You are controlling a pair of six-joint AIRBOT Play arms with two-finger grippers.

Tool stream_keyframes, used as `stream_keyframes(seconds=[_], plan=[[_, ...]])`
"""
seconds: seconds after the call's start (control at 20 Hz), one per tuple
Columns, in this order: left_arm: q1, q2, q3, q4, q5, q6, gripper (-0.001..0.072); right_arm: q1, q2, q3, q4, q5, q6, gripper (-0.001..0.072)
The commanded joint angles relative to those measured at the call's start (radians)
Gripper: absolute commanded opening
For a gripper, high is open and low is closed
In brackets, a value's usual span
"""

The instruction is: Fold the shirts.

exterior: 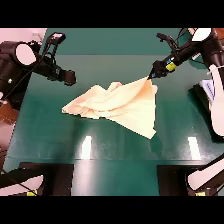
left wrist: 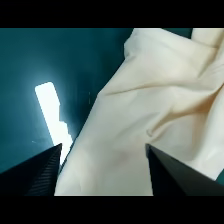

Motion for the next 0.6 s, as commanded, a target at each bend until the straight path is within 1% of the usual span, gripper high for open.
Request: stream_keyframes(seconds=[0.0, 0.1, 0.2, 0.3, 0.4, 0.55], plan=[[0.062, -0.107, 0.012, -0.177, 0.054, -0.019, 0.0608, 0.001, 0.01, 0.0, 0.001, 0.008, 0.0, 0.0015], [0.058, -0.2, 0.012, -0.245, 0.069, -0.019, 0.0608, 0.003, 0.01, 0.0, 0.001, 0.013, 0.0, 0.0015], [0.052, -0.294, 0.012, -0.335, 0.093, 0.01, 0.0609, 0.004, 0.01, 0.0, 0.0, 0.013, 0.0, 0.0015], [0.052, -0.369, 0.012, -0.411, 0.123, 0.011, 0.0609, 0.005, 0.009, 0.0, 0.0, 0.013, 0.0, 0.0015], [0.052, -0.405, 0.013, -0.42, 0.149, 0.006, 0.0609, 0.005, 0.009, 0.0, 0.0, 0.012, 0.0, 0.0015], [0.052, -0.424, 0.012, -0.421, 0.152, 0.006, 0.0608, 0.005, 0.009, 0.0, 0.0, 0.008, 0.0, 0.0015]])
